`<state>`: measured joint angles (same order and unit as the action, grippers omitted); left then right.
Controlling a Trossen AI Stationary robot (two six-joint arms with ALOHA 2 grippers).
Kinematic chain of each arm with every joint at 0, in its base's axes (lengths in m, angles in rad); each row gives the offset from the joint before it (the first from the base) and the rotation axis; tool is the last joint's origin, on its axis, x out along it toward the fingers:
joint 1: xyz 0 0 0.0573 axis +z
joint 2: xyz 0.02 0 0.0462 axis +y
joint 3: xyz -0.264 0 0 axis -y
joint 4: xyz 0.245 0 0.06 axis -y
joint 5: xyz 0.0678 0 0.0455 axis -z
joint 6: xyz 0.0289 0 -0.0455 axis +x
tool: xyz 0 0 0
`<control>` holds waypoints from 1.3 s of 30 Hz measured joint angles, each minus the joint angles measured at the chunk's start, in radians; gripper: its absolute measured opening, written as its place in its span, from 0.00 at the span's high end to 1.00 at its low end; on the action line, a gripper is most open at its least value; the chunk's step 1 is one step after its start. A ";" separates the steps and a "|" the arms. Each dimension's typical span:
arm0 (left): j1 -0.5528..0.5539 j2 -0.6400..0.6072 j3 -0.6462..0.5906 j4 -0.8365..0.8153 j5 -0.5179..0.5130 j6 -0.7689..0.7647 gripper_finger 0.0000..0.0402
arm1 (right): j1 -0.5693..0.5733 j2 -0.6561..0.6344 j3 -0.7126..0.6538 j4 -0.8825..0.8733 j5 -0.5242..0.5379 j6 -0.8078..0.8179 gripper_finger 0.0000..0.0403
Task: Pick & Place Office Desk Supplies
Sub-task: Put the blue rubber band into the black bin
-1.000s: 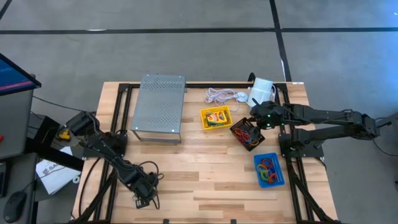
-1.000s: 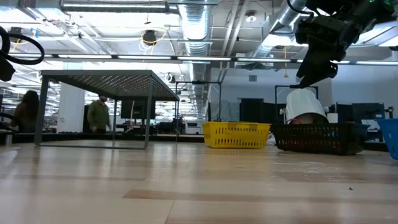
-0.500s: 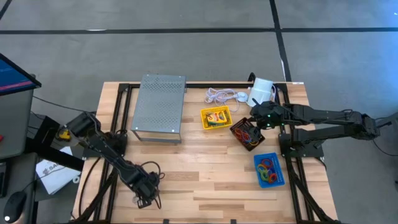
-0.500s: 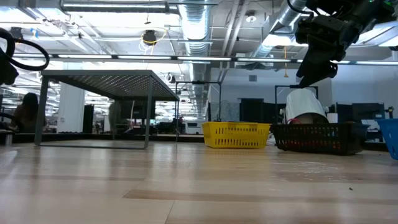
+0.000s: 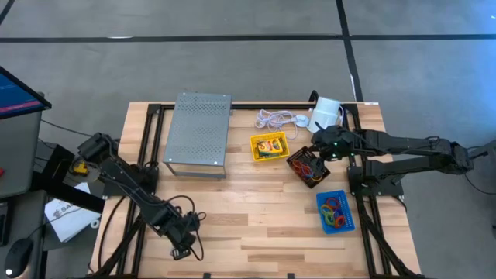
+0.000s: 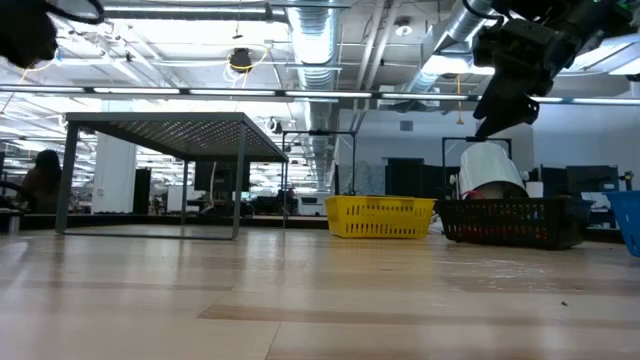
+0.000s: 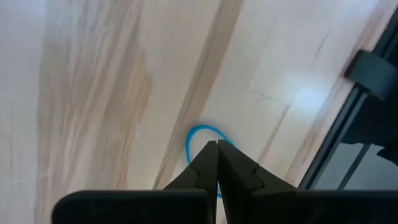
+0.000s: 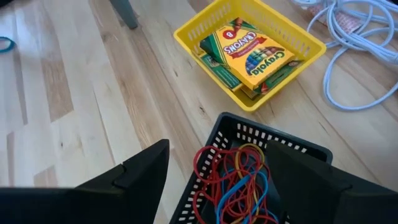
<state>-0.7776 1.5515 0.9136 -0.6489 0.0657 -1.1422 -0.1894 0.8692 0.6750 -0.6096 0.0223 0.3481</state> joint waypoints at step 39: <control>-0.032 0.182 0.009 0.005 -0.029 0.413 0.76 | 0.006 0.000 0.000 0.019 -0.040 0.011 0.34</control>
<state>-0.8093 1.7338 0.9222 -0.6436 0.0365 -0.7290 -0.1837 0.8692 0.6750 -0.5909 -0.0181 0.3595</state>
